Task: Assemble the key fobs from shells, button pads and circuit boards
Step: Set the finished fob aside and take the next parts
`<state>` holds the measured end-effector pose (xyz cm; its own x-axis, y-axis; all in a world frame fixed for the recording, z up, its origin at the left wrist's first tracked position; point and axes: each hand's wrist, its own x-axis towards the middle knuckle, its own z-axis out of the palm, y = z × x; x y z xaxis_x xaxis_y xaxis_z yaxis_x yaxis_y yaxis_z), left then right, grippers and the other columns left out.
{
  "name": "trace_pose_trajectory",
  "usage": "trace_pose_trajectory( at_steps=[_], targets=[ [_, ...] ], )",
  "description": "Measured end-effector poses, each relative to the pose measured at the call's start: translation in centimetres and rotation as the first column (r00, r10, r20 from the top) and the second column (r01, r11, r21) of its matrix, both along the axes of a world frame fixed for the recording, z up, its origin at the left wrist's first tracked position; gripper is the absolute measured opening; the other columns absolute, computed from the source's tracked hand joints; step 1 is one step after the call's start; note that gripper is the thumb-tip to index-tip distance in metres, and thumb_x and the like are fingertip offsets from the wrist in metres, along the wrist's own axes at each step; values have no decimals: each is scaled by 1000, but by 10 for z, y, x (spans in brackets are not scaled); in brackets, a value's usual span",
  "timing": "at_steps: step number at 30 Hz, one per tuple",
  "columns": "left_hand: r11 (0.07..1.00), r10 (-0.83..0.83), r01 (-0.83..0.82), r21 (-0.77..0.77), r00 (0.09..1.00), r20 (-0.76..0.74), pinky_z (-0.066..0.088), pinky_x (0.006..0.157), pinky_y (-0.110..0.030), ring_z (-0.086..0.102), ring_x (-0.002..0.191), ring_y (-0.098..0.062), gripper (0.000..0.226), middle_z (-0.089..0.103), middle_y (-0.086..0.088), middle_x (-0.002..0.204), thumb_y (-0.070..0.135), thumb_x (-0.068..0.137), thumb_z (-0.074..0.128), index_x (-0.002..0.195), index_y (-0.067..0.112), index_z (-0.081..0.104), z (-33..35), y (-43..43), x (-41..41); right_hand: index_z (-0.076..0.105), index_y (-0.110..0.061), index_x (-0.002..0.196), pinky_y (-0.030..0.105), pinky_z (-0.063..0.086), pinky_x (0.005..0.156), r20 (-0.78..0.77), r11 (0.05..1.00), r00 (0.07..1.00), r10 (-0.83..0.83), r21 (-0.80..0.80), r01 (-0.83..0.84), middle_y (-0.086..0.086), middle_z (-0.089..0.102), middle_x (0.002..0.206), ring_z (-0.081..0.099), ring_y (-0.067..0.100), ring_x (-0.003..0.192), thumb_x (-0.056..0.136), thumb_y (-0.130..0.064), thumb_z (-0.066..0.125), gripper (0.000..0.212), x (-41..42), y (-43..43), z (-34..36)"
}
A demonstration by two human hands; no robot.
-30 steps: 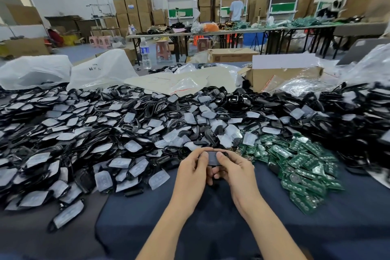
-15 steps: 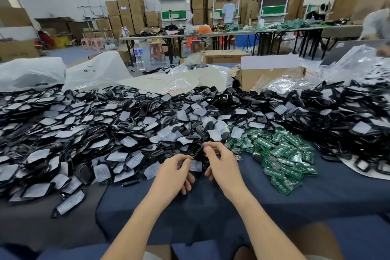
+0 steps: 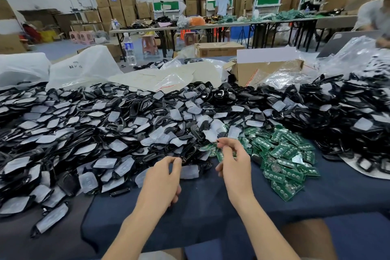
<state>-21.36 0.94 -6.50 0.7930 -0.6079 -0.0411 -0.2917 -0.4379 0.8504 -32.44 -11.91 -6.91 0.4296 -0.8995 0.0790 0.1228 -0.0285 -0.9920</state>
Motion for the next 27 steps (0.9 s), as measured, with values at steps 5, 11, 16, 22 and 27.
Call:
trace_pose_trajectory(
  at_steps=[5,11,16,22,27],
  targets=[
    [986,-161,138,90,931,328,56,67,-32,66,66,-10,17,67,7,67,45,101,47,108,40,62,15,-22,3,66,-40,92,21,43,47,127,989,982,-143,-30,148,-13,68,95,51,12,51,106,-11,42,40,2,-11,3],
    [792,-609,390,470,443,658,36,105,-41,42,128,-26,58,44,-3,141,54,98,47,149,29,33,10,-96,-28,61,-29,99,19,42,44,218,943,927,-305,-64,326,-14,66,88,53,7,48,103,-8,40,30,1,-59,27],
    [772,-635,265,578,279,720,40,92,-41,46,117,-30,47,47,-10,131,51,104,37,139,20,44,8,-129,-24,62,-30,100,19,42,43,225,937,921,-317,-78,342,-12,65,89,54,8,47,100,-10,41,29,4,-89,37],
    [709,-701,215,672,109,705,40,42,-23,62,64,-12,26,63,4,74,30,63,85,84,25,70,14,-138,-31,61,-36,98,18,44,47,169,934,929,-329,-89,347,-19,66,90,57,7,51,99,-10,41,33,12,-102,20],
    [770,-630,322,551,245,737,46,52,-24,63,72,-15,45,63,1,87,9,63,80,105,19,68,24,-137,-15,62,-39,99,19,45,49,144,939,936,-322,-77,335,-15,65,96,60,9,55,99,-11,43,34,19,-112,12]
  ],
)
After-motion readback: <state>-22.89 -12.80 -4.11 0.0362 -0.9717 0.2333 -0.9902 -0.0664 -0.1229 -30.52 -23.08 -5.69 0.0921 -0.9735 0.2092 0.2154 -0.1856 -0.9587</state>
